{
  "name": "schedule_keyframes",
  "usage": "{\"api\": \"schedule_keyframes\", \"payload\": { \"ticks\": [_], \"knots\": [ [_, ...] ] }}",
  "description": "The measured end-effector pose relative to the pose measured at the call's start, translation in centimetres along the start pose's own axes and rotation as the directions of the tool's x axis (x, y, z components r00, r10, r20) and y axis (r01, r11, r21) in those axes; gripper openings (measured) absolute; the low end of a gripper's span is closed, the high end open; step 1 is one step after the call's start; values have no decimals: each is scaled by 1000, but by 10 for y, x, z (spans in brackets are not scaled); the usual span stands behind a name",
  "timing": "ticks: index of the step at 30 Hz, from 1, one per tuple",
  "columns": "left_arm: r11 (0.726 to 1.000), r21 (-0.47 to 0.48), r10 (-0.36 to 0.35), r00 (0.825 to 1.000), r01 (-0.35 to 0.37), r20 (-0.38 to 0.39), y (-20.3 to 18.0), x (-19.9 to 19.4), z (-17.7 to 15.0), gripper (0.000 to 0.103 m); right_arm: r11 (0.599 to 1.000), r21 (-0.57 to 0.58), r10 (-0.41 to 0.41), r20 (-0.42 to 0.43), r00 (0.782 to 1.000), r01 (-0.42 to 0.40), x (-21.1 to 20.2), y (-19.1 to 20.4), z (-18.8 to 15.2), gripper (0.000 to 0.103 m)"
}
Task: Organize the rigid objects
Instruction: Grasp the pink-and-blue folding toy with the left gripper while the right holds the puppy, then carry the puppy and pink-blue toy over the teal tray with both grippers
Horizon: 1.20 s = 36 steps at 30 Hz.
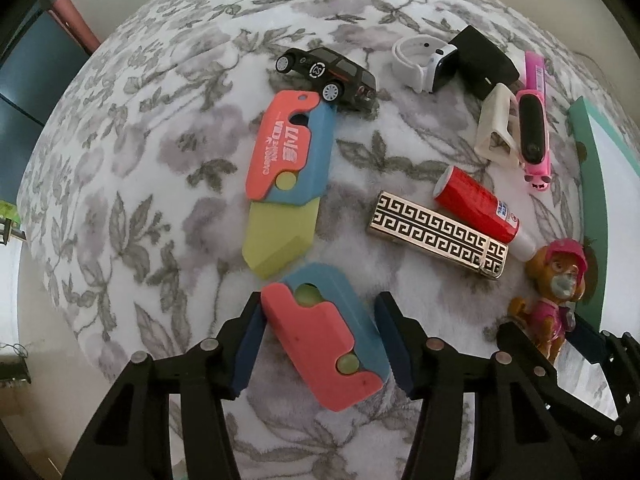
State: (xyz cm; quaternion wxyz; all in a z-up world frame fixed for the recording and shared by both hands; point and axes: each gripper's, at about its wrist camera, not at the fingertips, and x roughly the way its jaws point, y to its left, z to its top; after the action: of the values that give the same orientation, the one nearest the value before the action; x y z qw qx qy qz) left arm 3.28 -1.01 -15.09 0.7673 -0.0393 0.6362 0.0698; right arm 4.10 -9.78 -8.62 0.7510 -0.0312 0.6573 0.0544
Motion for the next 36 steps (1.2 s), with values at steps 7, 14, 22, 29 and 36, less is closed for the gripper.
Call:
{"api": "schedule_keyframes", "payload": {
  "ticks": [7,14,22,29,36],
  "knots": [
    [1000,-6,3,1000,-3,9,5,-7,1,53,1000,12,-13,26,1000,13,0,-6,3,42],
    [1000,5,10,1000,-10,-5,3,-21,10,49,998,59,31,35,999,-33,-2,-13,3,42],
    [999,-22,-34,999,34,6,-2,-49,25,47,988,126,78,89,993,-88,-22,-42,7,42],
    [997,-34,-71,994,75,86,-11,-89,44,41,976,189,70,213,975,-112,-57,-71,12,41],
    [995,-11,-100,982,103,160,-18,-122,51,39,954,274,41,291,956,-124,-78,-100,9,41]
  ]
}}
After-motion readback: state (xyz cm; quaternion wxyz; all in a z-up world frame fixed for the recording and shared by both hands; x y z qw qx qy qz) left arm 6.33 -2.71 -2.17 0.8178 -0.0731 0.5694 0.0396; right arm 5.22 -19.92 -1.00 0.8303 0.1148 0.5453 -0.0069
